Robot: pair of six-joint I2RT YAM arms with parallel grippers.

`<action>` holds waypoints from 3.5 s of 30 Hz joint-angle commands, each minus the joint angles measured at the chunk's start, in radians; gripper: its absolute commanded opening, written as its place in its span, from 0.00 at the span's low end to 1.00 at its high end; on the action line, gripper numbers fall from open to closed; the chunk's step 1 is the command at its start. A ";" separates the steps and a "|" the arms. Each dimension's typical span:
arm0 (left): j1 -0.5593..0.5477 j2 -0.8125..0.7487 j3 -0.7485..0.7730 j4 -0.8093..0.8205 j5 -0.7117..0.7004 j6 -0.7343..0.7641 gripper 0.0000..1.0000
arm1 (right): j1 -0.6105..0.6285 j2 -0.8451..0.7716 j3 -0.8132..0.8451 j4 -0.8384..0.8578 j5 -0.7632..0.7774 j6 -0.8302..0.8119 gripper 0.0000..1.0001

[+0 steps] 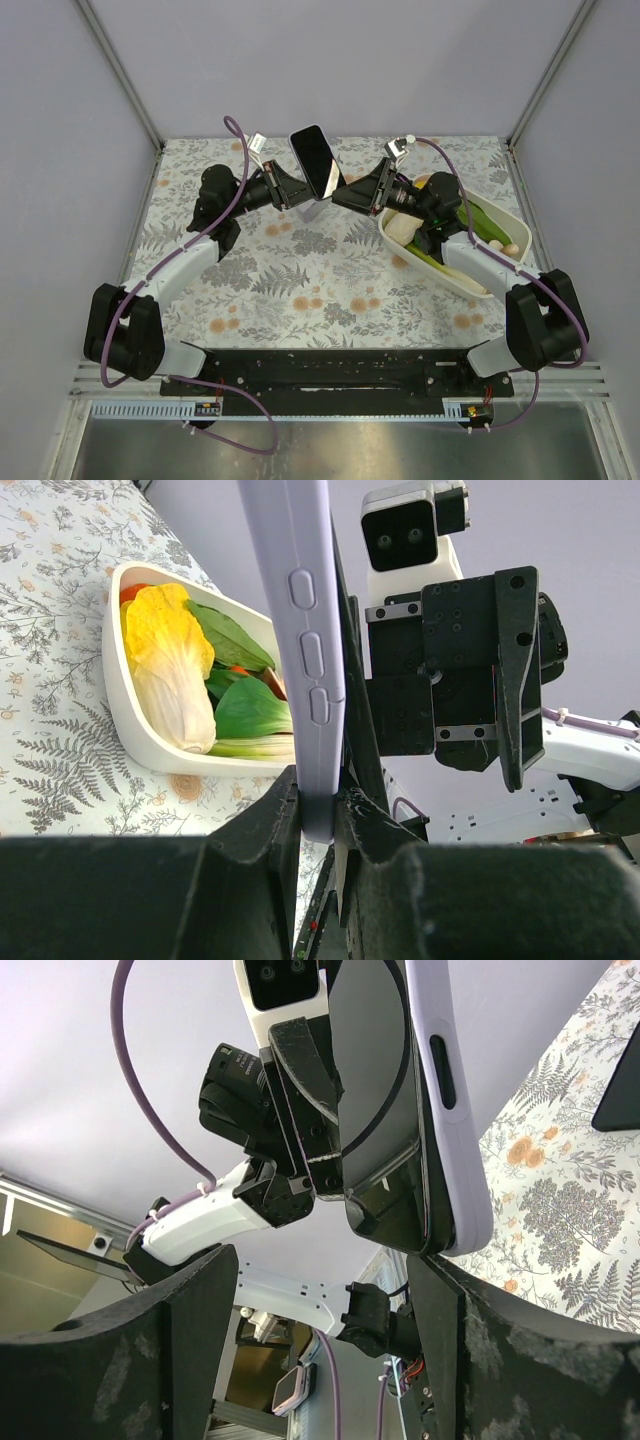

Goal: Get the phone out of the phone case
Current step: Remove the phone case from the phone.

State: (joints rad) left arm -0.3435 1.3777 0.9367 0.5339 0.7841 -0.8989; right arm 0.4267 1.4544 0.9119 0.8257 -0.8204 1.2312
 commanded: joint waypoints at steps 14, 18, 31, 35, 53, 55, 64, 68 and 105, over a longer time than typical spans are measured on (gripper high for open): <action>-0.020 -0.022 -0.001 0.187 -0.036 0.002 0.00 | 0.007 -0.002 0.016 0.089 0.032 0.056 0.78; -0.020 -0.009 0.008 0.187 -0.043 0.002 0.00 | 0.007 -0.020 0.015 0.087 0.035 0.060 0.78; -0.022 -0.002 0.017 0.166 -0.049 0.012 0.00 | 0.007 -0.020 0.013 0.089 0.036 0.071 0.78; -0.025 0.000 0.007 0.173 -0.049 0.012 0.00 | 0.007 -0.017 0.013 0.093 0.043 0.074 0.78; -0.052 -0.016 -0.032 0.204 -0.051 0.023 0.00 | -0.023 -0.014 0.001 0.095 0.072 0.079 0.78; -0.057 -0.017 -0.033 0.198 -0.052 0.032 0.00 | -0.028 -0.019 -0.002 0.093 0.075 0.079 0.78; -0.065 -0.019 -0.036 0.187 -0.049 0.055 0.00 | -0.045 -0.034 -0.001 0.073 0.075 0.065 0.78; -0.069 -0.022 -0.042 0.195 -0.049 0.057 0.00 | -0.052 -0.035 0.001 0.075 0.076 0.070 0.78; -0.109 -0.016 -0.052 0.186 -0.028 0.103 0.00 | -0.098 -0.069 0.022 0.026 0.060 0.024 0.78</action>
State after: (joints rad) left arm -0.4320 1.3891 0.8745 0.6678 0.6918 -0.8299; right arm 0.3523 1.4261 0.8989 0.8169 -0.8055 1.3064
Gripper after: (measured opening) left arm 0.193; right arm 0.782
